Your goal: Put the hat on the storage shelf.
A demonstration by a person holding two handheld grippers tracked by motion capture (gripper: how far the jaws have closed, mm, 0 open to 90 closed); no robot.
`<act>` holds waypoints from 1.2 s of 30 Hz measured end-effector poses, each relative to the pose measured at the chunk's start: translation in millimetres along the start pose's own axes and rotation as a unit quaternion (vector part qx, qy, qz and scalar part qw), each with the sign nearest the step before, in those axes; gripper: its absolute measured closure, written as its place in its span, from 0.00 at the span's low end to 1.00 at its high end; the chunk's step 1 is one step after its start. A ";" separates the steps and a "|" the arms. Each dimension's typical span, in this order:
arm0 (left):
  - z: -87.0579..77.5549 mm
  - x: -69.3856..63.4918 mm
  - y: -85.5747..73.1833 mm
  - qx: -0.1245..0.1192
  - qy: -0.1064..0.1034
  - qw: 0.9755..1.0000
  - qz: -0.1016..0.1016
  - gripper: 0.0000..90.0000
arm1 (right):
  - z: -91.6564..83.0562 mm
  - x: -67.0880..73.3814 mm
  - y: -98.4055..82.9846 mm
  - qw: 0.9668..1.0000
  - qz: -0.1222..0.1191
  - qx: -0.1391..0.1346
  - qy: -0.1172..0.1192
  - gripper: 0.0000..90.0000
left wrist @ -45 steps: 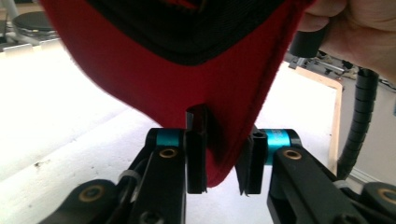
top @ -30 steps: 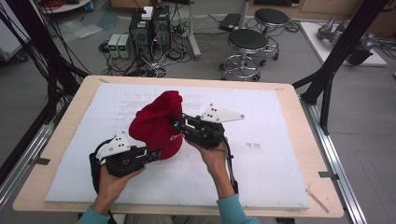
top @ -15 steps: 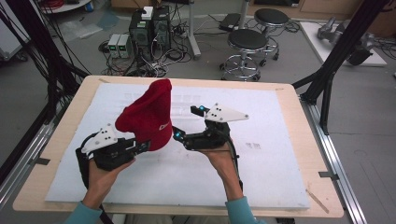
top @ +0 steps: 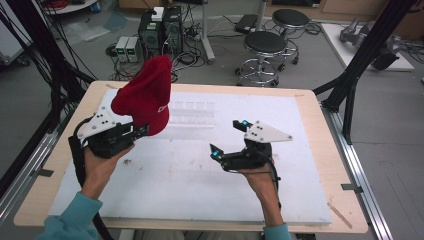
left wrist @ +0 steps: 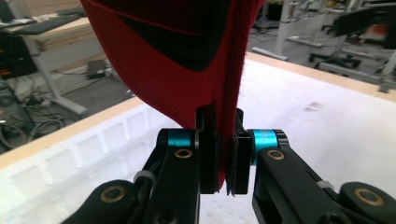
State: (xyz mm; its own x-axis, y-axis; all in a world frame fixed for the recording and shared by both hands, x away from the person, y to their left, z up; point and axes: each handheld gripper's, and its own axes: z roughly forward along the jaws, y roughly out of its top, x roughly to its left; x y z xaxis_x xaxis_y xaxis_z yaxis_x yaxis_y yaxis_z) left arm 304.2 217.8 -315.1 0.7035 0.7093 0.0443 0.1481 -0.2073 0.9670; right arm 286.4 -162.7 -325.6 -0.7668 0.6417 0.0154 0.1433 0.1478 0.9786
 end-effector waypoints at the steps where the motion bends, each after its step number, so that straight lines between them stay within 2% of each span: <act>1: 1.2 2.5 1.7 0.002 0.006 1.000 0.003 0.95 | -6.0 -2.6 -2.2 1.000 0.000 0.000 -0.007 0.01; 5: 7.2 12.1 5.4 0.010 0.022 1.000 0.010 0.95 | -28.7 -14.0 -15.5 0.999 0.008 -0.002 -0.035 0.01; 7: 10.7 16.2 7.0 0.014 0.029 0.999 0.018 0.95 | -43.6 -22.5 -28.1 0.998 0.022 0.000 -0.053 0.01; 8: 12.5 18.1 7.9 0.017 0.032 0.999 0.023 0.95 | -43.6 -22.5 -28.1 0.998 0.022 0.000 -0.053 0.01; 10: 16.2 21.4 10.0 0.023 0.037 0.999 0.032 0.95 | -56.7 -29.9 -41.0 0.997 0.037 0.003 -0.067 0.01; 12: 19.8 24.7 11.5 0.026 0.039 0.998 0.038 0.95 | -59.7 -31.1 -44.2 0.997 0.040 0.003 -0.071 0.01; 14: 23.7 28.7 12.1 0.030 0.042 0.998 0.044 0.95 | -67.7 -35.4 -53.5 0.995 0.040 0.004 -0.086 0.01; 16: 28.8 33.3 11.1 0.032 0.045 0.998 0.040 0.95 | -76.0 -39.8 -67.2 0.994 0.047 0.007 -0.103 0.01; 17: 31.5 35.8 10.3 0.034 0.049 0.997 0.039 0.95 | -76.0 -39.8 -67.2 0.994 0.047 0.007 -0.103 0.01; 19: 37.5 40.9 7.9 0.036 0.054 0.997 0.035 0.95 | -82.1 -43.3 -84.2 0.992 0.053 0.010 -0.113 0.01; 20: 42.9 45.1 5.2 0.037 0.058 0.997 0.031 0.95 | -82.1 -43.3 -84.2 0.992 0.053 0.010 -0.113 0.01; 21: 46.2 47.6 3.7 0.037 0.058 0.997 0.029 0.95 | -85.6 -44.0 -94.5 0.991 0.055 0.008 -0.119 0.01; 26: 61.5 57.3 -4.1 0.037 0.067 0.997 0.018 0.95 | -90.4 -46.0 -118.3 0.989 0.061 0.000 -0.135 0.01; 31: 75.0 61.3 -10.8 0.048 0.076 0.996 0.024 0.95 | -89.6 -45.2 -129.2 0.986 0.059 0.000 -0.155 0.01; 33: 79.4 62.5 -13.2 0.053 0.077 0.995 0.020 0.95 | -90.0 -45.0 -132.4 0.985 0.060 -0.003 -0.162 0.01; 36: 83.3 64.0 -16.0 0.065 0.084 0.994 0.025 0.95 | -91.3 -45.1 -136.9 0.983 0.054 -0.017 -0.175 0.01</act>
State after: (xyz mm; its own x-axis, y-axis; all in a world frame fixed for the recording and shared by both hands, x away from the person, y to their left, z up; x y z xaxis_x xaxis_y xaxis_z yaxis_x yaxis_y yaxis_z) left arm 404.7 210.4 -348.6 0.5877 0.7963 0.1430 0.2128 -0.3226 0.9223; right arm 244.3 -280.6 -441.5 -0.4848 0.8729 0.0541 0.1864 0.0428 0.9815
